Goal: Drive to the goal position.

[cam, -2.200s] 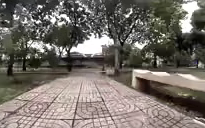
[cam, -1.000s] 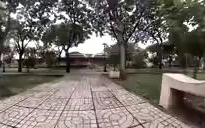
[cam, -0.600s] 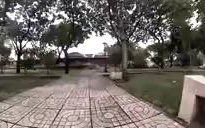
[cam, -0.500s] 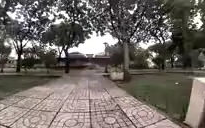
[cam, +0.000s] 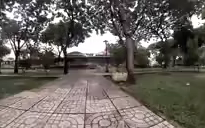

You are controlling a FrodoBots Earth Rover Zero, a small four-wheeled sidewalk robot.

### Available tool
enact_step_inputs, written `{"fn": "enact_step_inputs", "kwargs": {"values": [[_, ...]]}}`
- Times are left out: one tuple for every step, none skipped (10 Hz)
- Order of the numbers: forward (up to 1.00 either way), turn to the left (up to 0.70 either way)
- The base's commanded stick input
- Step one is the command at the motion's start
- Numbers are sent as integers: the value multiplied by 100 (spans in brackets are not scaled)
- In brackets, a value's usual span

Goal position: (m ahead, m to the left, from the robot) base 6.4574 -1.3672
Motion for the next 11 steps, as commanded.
{"fn": "enact_step_inputs", "kwargs": {"values": [[100,0],[100,0],[100,0],[100,7],[100,27],[100,19],[100,0],[100,0],[100,0],[100,0],[100,0]]}}
